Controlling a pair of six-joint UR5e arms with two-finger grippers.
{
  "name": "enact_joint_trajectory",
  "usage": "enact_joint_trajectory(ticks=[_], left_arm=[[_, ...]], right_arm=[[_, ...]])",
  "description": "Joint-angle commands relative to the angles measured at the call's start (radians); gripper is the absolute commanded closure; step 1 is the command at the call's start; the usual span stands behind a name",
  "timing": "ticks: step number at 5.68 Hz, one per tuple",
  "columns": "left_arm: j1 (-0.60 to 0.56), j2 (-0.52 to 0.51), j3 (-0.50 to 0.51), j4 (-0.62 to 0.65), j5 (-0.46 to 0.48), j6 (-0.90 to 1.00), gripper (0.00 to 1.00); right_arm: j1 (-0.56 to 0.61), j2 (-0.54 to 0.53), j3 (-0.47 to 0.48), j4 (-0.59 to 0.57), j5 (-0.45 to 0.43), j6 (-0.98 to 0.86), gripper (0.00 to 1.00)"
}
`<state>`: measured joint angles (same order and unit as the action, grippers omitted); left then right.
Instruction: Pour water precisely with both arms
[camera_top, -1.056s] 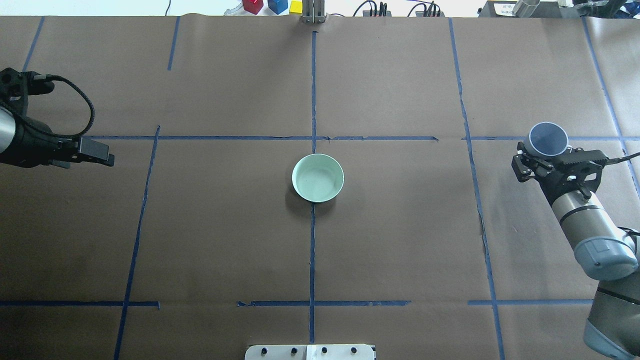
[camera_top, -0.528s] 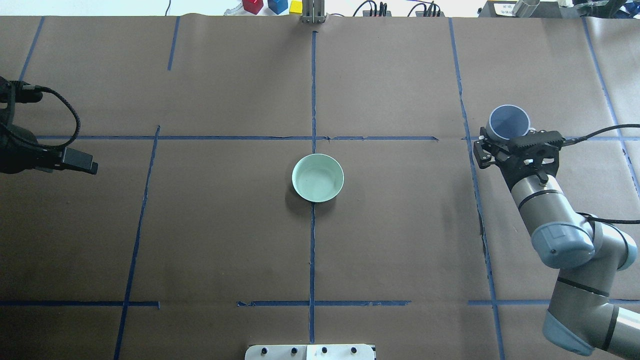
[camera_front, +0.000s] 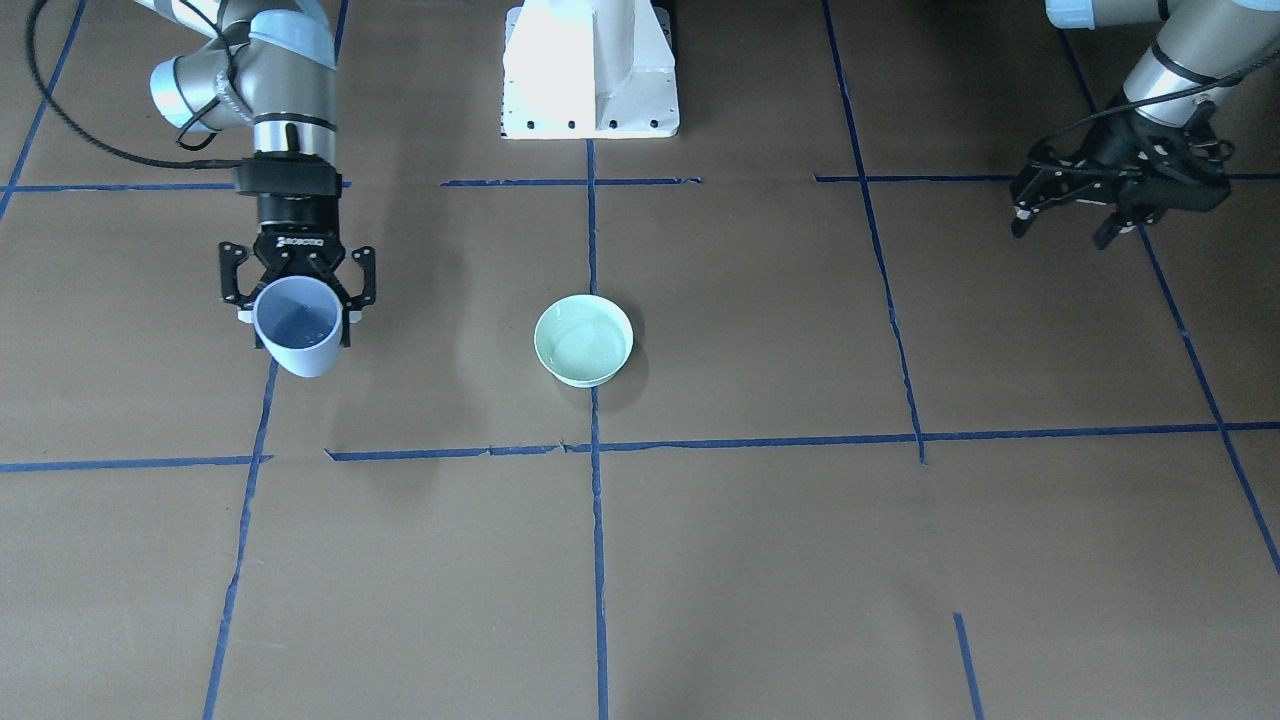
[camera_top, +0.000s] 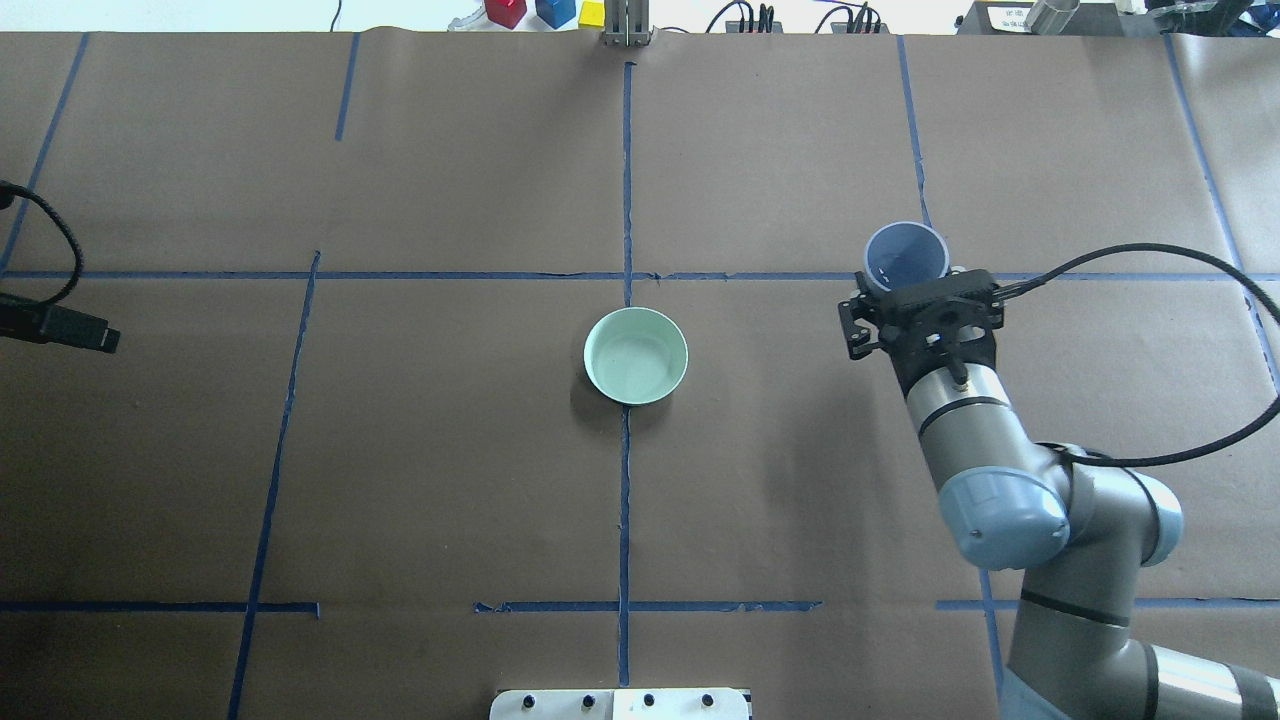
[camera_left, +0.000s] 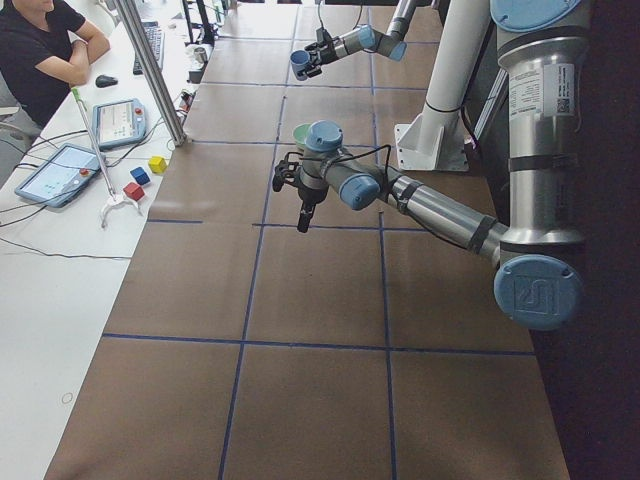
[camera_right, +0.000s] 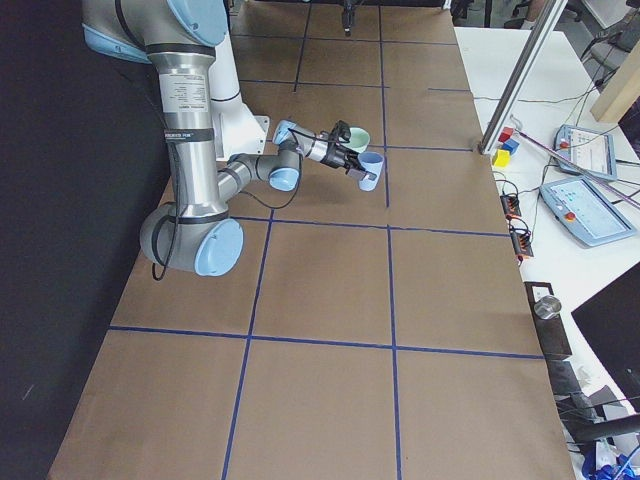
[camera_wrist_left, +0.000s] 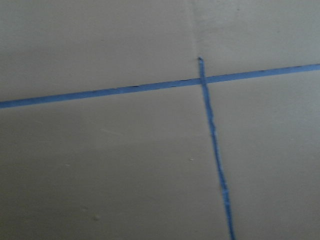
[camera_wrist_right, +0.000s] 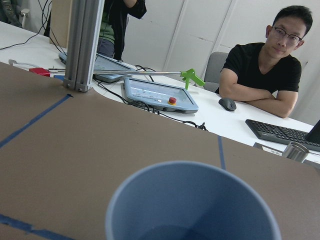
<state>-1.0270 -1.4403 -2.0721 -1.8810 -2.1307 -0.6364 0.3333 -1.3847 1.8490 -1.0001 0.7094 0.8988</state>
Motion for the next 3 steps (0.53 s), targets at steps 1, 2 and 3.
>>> enact_joint_trajectory(ticks=[1,2,3], left_arm=[[-0.091,0.044,0.004,0.0,-0.075,0.105,0.0],[-0.099,0.05,0.001,-0.001,-0.078,0.112,0.0],[-0.103,0.066,-0.005,-0.001,-0.078,0.112,0.0]], right_arm=[[-0.072,0.146,-0.001,-0.247,-0.06,0.005,0.98],[-0.098,0.195,-0.011,-0.343,-0.068,0.003,0.98],[-0.106,0.228,-0.019,-0.45,-0.067,-0.01,0.98]])
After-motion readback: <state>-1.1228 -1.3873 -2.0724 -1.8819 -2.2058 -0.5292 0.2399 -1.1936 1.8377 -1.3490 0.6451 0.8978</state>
